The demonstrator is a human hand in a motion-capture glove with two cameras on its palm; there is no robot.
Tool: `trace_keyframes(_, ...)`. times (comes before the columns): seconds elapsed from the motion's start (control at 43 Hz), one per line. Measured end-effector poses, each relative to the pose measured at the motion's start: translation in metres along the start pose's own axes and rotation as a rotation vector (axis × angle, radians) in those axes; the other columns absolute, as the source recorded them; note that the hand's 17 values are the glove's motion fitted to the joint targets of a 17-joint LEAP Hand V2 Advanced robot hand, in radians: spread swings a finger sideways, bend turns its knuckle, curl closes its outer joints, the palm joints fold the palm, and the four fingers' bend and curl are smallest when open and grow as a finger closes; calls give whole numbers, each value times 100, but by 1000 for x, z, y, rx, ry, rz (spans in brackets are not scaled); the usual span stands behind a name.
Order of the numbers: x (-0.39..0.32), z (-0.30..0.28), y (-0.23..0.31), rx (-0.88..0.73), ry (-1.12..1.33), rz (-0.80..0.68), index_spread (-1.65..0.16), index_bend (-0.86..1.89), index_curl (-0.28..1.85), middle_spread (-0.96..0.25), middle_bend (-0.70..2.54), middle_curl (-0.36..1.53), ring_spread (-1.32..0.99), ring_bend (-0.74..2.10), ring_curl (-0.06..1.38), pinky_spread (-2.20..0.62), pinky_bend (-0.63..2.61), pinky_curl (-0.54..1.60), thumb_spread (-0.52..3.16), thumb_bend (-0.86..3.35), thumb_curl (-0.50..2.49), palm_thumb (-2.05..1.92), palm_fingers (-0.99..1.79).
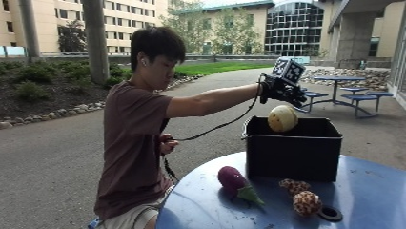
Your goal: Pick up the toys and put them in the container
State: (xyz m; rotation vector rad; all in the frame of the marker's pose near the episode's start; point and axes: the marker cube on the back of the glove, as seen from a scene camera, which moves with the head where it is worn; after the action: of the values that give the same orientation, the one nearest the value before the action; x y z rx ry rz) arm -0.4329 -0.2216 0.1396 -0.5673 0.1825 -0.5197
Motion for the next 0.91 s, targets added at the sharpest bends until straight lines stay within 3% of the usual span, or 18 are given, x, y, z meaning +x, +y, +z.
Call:
trace_keyframes(0.046, 9, -2, 4, 20, -7, -28, -29, 20, 66, -15, 44, 67, -24, 100, 61, -18, 141, 63, 61, -9, 92, 37, -93)
trace_keyframes(0.116, 25, -7, 15, 55, -29, -19, -26, 6, 54, -7, 26, 58, -16, 74, 53, -11, 134, 58, 77, -6, 85, 29, -80)
trace_keyframes(0.279, 95, -17, 55, 54, 4, 81, -23, 5, 40, 1, 10, 47, -5, 42, 38, -1, 107, 47, 101, -4, 71, 16, -55)
trace_keyframes(0.418, 167, -17, 83, 81, -39, 347, -22, 4, 33, 2, 11, 41, -1, 32, 34, 2, 93, 41, 113, -2, 63, 14, -43)
trace_keyframes(0.511, 214, -2, 108, 79, -2, 272, -22, 4, 29, 1, 10, 38, 0, 29, 33, 3, 88, 39, 119, -1, 59, 14, -38)
trace_keyframes(0.651, 269, 38, 112, 69, -48, 278, -23, 4, 24, 1, 10, 34, 0, 27, 33, 4, 85, 37, 124, -1, 54, 15, -33)
trace_keyframes(0.906, 326, 177, 49, -11, -209, 280, -23, 6, 18, -1, 12, 29, 1, 25, 33, 5, 84, 36, 127, -1, 47, 17, -27)
